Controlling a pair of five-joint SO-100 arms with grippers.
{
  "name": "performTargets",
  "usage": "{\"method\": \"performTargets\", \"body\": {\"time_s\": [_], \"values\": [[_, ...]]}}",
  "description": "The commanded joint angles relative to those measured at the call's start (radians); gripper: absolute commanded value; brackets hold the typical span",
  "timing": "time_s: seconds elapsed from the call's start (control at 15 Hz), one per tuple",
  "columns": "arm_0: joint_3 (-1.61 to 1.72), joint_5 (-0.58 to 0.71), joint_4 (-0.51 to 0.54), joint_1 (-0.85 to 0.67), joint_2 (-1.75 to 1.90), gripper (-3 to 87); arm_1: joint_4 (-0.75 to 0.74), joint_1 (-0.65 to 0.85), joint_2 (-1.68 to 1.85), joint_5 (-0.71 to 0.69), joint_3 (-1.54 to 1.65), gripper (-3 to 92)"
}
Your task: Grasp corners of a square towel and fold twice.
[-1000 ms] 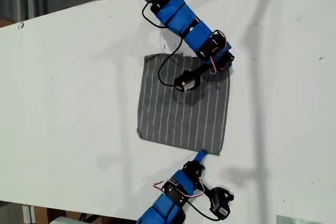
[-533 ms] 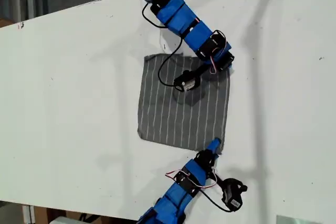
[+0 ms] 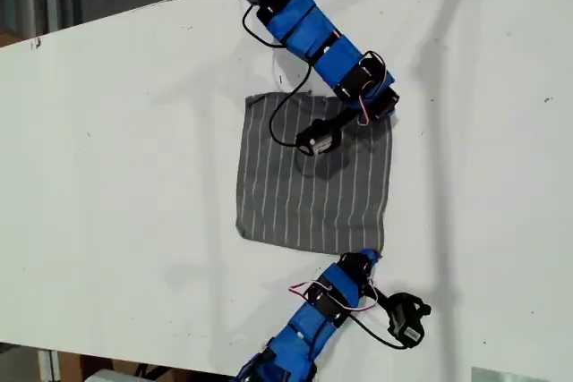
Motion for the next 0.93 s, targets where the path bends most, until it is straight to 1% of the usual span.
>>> {"method": "performTargets", "body": {"time_s": [0.0,0.2,0.33,0.47,0.67,0.87], "values": [[-0.121,0.002,0.175,0.008,0.002,-0.3,0.023,-0.003,0.044,0.008,-0.035,-0.1],[-0.364,0.051,0.44,-0.011,-0.014,-0.3,0.067,0.003,0.091,0.006,-0.04,-0.1],[-0.505,0.091,0.558,-0.029,-0.046,-0.3,0.109,0.012,0.117,0.0,-0.063,-0.1],[-0.655,0.137,0.652,-0.043,-0.104,-0.3,0.161,0.018,0.15,-0.003,-0.101,-0.1],[-0.868,0.241,0.749,-0.083,-0.192,-0.3,0.255,0.04,0.204,-0.009,-0.158,-0.1],[-0.896,0.348,0.822,-0.173,-0.138,-0.3,0.344,0.112,0.291,-0.028,-0.16,-0.1]]}}
